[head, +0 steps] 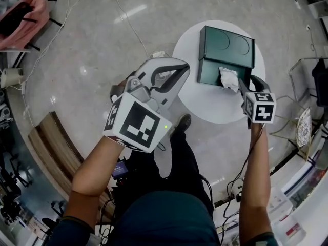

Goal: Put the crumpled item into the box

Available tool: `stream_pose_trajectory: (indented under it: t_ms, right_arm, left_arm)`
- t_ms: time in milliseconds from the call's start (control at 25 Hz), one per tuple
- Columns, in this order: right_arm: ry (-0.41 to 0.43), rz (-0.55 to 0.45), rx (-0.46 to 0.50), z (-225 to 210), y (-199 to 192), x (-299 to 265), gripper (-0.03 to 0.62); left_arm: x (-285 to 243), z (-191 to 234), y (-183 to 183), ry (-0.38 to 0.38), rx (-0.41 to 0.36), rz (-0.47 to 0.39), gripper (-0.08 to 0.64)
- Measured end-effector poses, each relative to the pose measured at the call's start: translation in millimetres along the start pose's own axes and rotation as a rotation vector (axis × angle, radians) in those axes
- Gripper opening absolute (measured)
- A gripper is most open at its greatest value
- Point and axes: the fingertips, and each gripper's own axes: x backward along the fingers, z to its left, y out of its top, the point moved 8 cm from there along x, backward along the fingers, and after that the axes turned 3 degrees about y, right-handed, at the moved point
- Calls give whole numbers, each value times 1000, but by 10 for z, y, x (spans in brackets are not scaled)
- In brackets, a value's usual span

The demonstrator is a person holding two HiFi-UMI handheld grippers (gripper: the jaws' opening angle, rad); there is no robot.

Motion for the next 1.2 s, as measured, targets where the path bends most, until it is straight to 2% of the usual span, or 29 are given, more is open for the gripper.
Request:
stream_pose_trajectory:
  t_ms: [160, 360, 560, 720, 1200]
  right_arm:
    - [-22, -64, 2, 52, 334, 358, 202]
    - [-38, -162, 14, 255, 759, 1114, 198]
    - [-58, -303, 56, 429, 1211, 2018, 86]
    - [-60, -396, 95, 694, 1502, 2720, 58]
    - [-41, -569, 224, 1615, 1966, 4517, 45]
  left_arm:
    - [201, 156, 246, 10, -19, -27, 18]
    - [677, 261, 673, 25, -40, -54, 18]
    - [1114, 325, 1226, 53, -87, -108, 18]
    - [1515, 359, 1597, 71, -122, -146, 18]
    - [2579, 311, 2326, 90, -185, -243, 18]
